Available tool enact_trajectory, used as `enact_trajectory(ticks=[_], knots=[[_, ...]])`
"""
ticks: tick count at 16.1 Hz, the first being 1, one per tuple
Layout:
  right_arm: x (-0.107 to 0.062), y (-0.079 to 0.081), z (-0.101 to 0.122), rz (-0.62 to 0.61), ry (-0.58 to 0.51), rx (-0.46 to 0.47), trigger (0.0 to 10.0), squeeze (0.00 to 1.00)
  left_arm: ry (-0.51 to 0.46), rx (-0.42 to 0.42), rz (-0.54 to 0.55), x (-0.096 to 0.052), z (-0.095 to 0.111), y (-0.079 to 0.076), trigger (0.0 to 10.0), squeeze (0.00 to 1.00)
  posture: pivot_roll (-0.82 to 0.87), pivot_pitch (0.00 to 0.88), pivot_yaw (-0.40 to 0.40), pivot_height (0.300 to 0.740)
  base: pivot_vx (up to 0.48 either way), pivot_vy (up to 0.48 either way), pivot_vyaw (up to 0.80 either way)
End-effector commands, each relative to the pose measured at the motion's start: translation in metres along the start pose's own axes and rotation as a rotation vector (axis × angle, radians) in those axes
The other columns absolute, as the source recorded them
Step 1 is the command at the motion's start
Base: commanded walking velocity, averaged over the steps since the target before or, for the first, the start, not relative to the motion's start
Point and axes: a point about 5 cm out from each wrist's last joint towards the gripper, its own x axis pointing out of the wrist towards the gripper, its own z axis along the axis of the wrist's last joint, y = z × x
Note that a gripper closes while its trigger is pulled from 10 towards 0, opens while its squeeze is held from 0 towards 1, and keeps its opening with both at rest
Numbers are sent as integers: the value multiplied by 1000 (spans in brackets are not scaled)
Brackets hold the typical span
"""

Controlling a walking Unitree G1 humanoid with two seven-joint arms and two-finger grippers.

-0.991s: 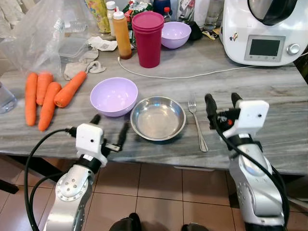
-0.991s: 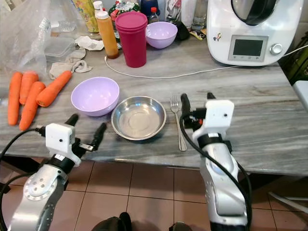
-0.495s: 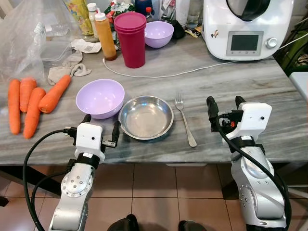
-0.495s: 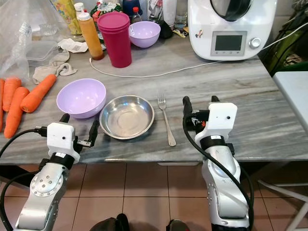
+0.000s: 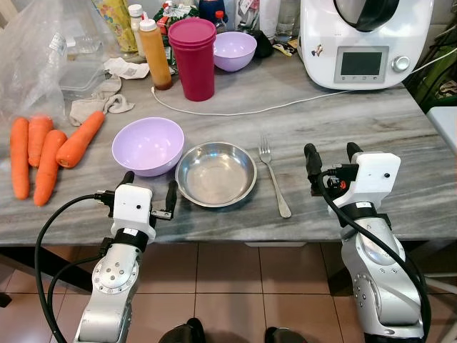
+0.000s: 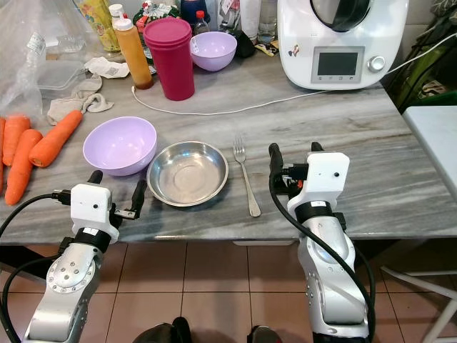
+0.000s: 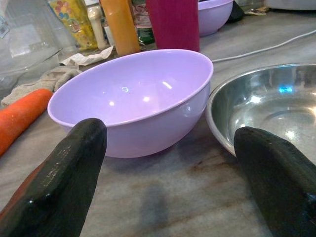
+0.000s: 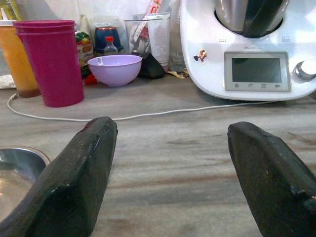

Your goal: Setting the table

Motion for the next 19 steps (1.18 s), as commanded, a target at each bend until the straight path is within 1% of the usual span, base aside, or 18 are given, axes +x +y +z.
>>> enact_trajectory(ticks=[1, 3, 5, 9, 16, 18, 19], knots=[[0, 0, 3, -2, -7, 2, 10000, 0, 7, 13, 5, -1, -2, 1, 10000, 0, -138, 152, 53, 740, 0, 0, 0], [0, 0, 3, -2, -7, 2, 10000, 0, 7, 13, 5, -1, -2, 1, 10000, 0, -138, 152, 53, 740, 0, 0, 0], [-2, 0, -1, -15, -1, -5, 10000, 0, 5, 31, 7, 2, 2, 2, 10000, 0, -137, 149, 62, 740, -480, 0, 0], [-2, 0, -2, -13, 2, -8, 10000, 0, 3, 30, 4, 2, 3, 0, 10000, 0, -138, 149, 61, 740, -480, 0, 0], [0, 0, -4, -24, 3, -4, 10000, 0, -18, 44, -9, 7, 8, -1, 10000, 0, -130, 146, 71, 740, -480, 0, 0], [1, 0, -4, -24, -1, -5, 10000, 0, -31, 29, -20, 8, 10, 0, 10000, 0, -130, 147, 72, 740, 0, 0, 0], [1, -1, -4, -25, -4, -7, 10000, 0, -35, 4, -48, 7, 10, -1, 10000, 0, -131, 147, 74, 740, 0, 0, 0]])
